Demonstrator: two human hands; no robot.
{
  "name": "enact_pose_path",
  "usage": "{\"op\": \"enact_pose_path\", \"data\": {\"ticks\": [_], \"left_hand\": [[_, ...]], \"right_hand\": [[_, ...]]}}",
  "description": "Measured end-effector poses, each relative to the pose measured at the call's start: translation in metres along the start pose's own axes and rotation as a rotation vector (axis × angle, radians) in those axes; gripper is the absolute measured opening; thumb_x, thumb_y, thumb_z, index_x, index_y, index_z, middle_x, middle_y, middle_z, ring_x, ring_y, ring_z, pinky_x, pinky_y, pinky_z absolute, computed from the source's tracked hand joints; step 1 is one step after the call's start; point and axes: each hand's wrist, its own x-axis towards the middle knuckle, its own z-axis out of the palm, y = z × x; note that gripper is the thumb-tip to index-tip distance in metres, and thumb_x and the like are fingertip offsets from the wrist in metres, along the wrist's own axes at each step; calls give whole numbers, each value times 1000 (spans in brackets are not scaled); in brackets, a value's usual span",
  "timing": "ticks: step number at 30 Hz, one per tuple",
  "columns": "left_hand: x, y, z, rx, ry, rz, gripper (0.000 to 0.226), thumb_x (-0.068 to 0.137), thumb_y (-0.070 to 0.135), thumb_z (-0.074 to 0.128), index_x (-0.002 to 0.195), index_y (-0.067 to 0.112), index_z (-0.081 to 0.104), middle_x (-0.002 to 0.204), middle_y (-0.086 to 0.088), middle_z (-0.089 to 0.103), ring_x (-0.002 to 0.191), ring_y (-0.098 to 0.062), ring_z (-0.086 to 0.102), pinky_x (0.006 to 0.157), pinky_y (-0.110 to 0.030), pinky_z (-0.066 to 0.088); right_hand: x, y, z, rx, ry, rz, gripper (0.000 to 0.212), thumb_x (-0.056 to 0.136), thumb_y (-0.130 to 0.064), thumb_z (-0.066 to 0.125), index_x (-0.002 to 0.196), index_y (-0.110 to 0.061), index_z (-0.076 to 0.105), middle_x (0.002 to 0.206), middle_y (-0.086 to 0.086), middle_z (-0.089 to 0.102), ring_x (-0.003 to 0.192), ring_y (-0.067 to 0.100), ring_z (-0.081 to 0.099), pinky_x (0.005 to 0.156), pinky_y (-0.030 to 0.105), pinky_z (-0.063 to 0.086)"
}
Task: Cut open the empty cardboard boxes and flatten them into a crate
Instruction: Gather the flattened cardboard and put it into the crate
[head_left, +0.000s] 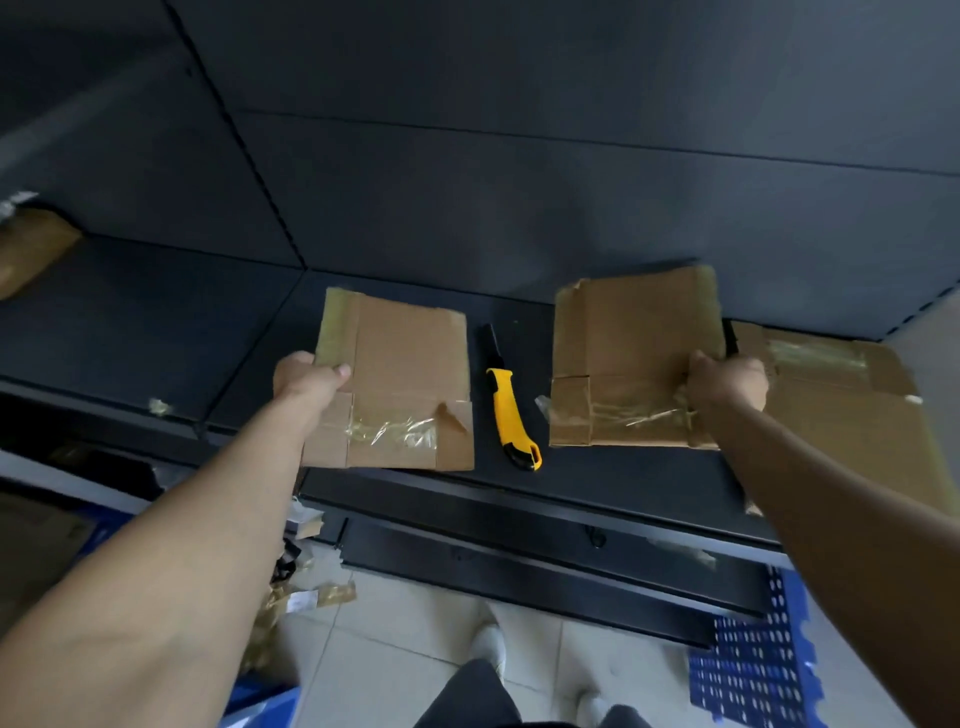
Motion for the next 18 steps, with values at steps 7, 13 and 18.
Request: {"op": "enact_pose_path", "data": {"ticks": [7, 13, 18], "left_hand": [[-85, 9, -43, -294, 185, 54, 16, 85, 15, 68, 98, 8, 62, 96, -6, 65, 88, -23, 60, 75, -30, 46], [-176, 1, -113, -432, 359, 107, 5, 89, 14, 62, 84, 15, 59, 92, -6, 64, 91, -27, 62, 84, -41, 52], [-247, -22, -200, -517, 593, 105, 21, 87, 9, 62, 73, 23, 54, 95, -6, 64, 90, -25, 62, 89, -46, 52]], "right_hand": [[-50, -36, -12, 194, -245, -223, 25, 79, -31, 59, 85, -7, 66, 79, 11, 68, 68, 30, 65, 67, 38, 57], [-117, -66, -25, 349, -455, -452, 26, 83, -32, 63, 98, -11, 67, 88, 4, 66, 79, 23, 63, 78, 35, 55], [-200, -99, -27, 417, -628, -615, 40, 85, -33, 64, 119, -13, 60, 107, 5, 66, 96, 24, 63, 88, 38, 53]]}}
